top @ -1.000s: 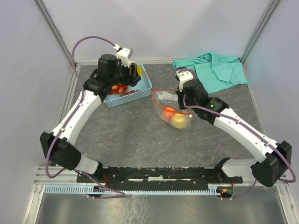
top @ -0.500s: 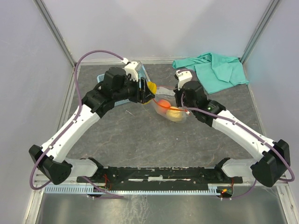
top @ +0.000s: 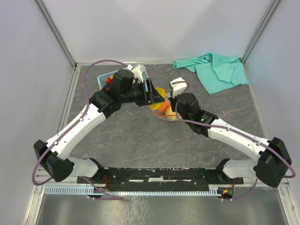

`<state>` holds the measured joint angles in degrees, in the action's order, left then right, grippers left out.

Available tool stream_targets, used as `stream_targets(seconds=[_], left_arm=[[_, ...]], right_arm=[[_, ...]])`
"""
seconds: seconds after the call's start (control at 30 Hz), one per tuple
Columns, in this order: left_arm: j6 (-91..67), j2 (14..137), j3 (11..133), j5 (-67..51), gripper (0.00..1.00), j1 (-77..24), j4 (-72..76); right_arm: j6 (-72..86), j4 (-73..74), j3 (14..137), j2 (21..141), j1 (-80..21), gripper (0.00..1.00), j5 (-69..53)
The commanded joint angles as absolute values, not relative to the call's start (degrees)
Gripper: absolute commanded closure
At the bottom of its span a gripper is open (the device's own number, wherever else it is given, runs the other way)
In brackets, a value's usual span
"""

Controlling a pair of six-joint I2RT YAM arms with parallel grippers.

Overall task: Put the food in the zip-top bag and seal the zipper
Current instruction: Place the fake fruit in the zipper food storage bag.

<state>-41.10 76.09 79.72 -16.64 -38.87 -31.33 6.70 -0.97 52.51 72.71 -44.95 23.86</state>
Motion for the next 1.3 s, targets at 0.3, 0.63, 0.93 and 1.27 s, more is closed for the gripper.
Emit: stream_targets(seconds=[0.3, 0.63, 0.93, 1.27], left_arm=[[-53.3, 74.9, 73.6, -16.2, 0.84, -38.9, -27.3], [-60.0, 74.6, 71.5, -3.9, 0.79, -38.5, -30.0], [-62.1, 80.0, 73.6, -1.2, 0.78, -37.2, -35.4], [-62.3, 80.2, 71.7, 4.5, 0.65, -36.0, -34.3]], right_arm=[[3.8, -17.5, 51.6, 72.5, -48.7, 0.98, 33.4], [2.8, -19.3, 50.4, 74.1, -50.8, 0.98, 33.7], [4.8, -16.7, 49.4, 72.7, -53.2, 0.98, 34.5], [8.5, -10.2, 51.2, 71.2, -54.0, 0.98, 32.2]])
